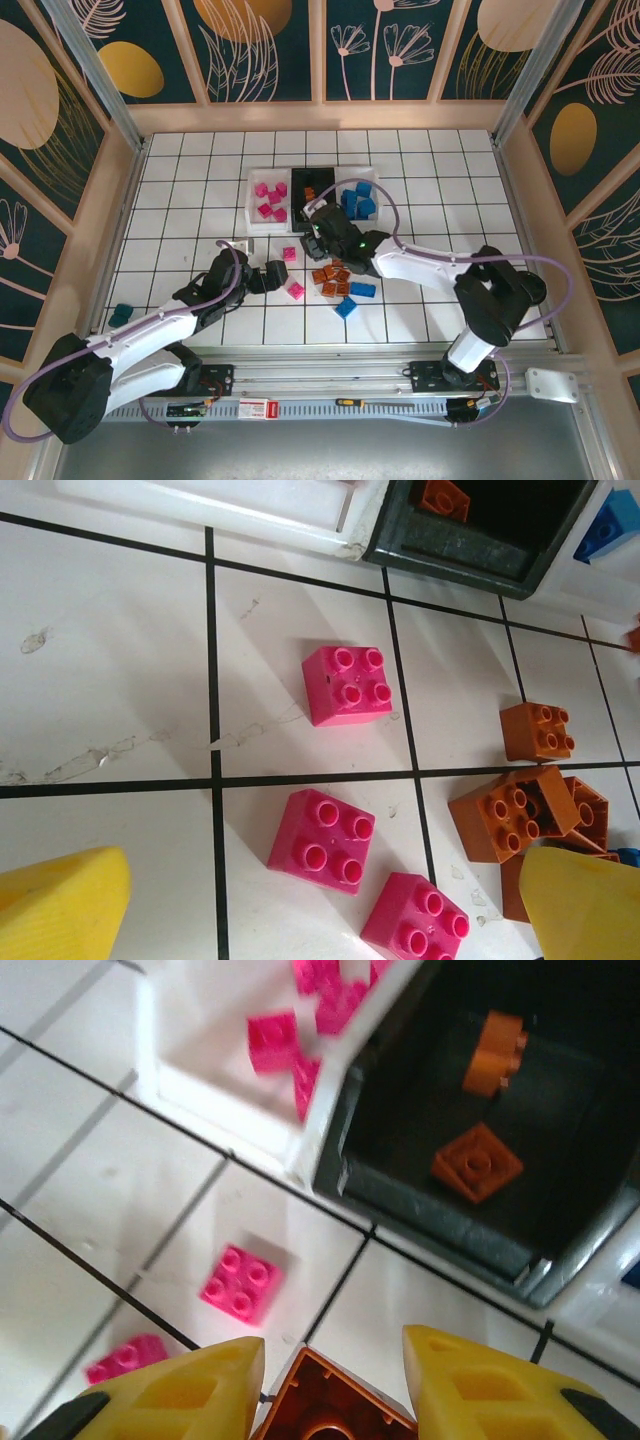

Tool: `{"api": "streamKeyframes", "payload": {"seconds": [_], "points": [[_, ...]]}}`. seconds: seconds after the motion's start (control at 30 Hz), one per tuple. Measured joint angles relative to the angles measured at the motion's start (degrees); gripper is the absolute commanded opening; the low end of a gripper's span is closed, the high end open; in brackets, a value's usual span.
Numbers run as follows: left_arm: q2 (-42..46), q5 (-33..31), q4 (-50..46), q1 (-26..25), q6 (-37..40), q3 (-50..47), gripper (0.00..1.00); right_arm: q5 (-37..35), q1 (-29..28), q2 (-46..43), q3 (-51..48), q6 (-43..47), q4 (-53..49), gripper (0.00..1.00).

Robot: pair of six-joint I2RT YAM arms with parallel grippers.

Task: Sort the legos into containers by color
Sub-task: Place the lego in the container.

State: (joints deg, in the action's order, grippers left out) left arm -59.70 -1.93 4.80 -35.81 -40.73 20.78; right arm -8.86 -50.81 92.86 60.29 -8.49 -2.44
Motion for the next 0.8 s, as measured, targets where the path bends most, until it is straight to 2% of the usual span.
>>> {"api": "streamKeyframes", "payload": {"seconds": [0.17,0.37,0.47,0.53,0.6,0.8], "points": [[0.17,-0.04,-0.79,0.00,0.15,0.35,0.99,1.38,4.33,3.30,6.49,-1.25,1.11,0.30],[0.20,-0.26,-1.60,0.00,0.37,0.70,0.99,0.94,8.37,15.13,17.94,-2.36,0.76,0.30],[0.20,-0.57,-2.49,0.00,0.63,1.14,0.99,0.81,9.66,20.09,22.40,-2.95,-0.50,0.39],[0.20,-1.22,-3.08,0.00,0.92,1.75,0.99,0.83,10.36,22.73,25.11,-3.78,-1.77,0.51],[0.20,-2.21,-3.91,0.00,1.33,2.64,0.99,1.01,10.86,24.44,27.23,-4.07,-2.60,0.59],[1.60,-6.21,-7.28,0.00,2.97,5.95,0.99,1.42,11.58,25.49,29.24,-4.79,-3.41,0.64]]}}
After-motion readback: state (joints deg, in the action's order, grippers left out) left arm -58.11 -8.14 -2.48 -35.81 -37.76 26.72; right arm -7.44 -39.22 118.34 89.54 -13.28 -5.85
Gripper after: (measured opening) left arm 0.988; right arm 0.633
